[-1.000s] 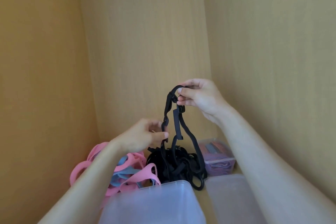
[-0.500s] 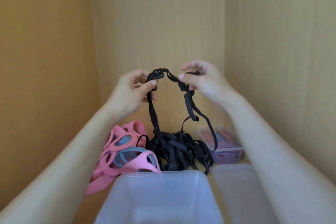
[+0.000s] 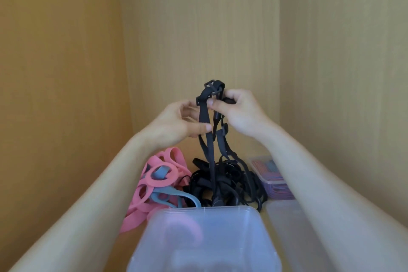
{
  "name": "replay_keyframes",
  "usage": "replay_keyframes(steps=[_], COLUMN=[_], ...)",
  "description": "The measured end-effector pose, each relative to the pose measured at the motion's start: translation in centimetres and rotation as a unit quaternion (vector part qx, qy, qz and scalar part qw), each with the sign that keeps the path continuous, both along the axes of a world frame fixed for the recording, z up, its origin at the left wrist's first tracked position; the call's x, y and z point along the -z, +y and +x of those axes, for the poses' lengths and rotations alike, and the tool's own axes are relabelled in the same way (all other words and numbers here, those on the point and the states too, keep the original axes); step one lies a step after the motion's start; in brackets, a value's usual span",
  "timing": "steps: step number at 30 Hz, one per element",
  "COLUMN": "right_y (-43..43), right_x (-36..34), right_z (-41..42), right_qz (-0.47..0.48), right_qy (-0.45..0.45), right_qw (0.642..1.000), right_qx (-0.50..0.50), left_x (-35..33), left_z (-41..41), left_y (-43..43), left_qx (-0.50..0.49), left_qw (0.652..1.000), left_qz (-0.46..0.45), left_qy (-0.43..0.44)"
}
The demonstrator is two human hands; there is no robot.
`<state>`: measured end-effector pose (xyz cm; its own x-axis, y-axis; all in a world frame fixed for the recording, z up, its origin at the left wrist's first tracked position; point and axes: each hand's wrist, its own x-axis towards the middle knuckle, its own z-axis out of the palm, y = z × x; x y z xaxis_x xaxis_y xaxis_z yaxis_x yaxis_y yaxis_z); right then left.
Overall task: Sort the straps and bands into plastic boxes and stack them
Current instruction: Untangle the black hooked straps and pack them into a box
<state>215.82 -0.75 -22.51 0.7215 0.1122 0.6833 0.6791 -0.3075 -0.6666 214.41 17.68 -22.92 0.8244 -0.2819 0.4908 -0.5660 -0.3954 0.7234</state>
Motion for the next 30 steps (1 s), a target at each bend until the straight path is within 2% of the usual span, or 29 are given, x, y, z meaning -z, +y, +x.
replay_keyframes(steps=[5,10,14,20,23,25,30], right_y=[-0.2,0.0,-0.2,-0.8,-1.3,-1.8,-2.8], right_x=[-0.6,-0.9,-0.9,-0.7,-0.4,-0.2,-0.4], right_z=[-0.7,-1.1,-1.1,-0.8,-0.3,0.0,0.2], right_qz=[0.086,0.146,0.170,0.149,0.161,0.198,0.336], right_qy=[0.009,0.012,0.000,-0.012,0.008,0.041,0.116], right_qw=[0.996,0.989,0.985,0.988,0.985,0.978,0.934], right_qx=[-0.005,-0.010,-0.006,0.039,0.058,0.052,-0.043], left_x=[2.3,3.6,4.6,4.3,3.8,3.6,4.3], left_z=[1.5,2.4,2.9,2.8,2.7,2.7,3.2], left_y=[0.0,-0.4,-0.8,-0.1,0.2,0.2,-0.2], left_qx=[0.021,0.044,0.034,0.029,0.040,0.044,0.034], left_qw=[0.980,0.970,0.972,0.989,0.988,0.986,0.983], left_qz=[0.177,0.193,0.164,0.051,-0.006,-0.021,-0.004], left_qy=[0.091,0.139,0.162,0.135,0.152,0.162,0.182])
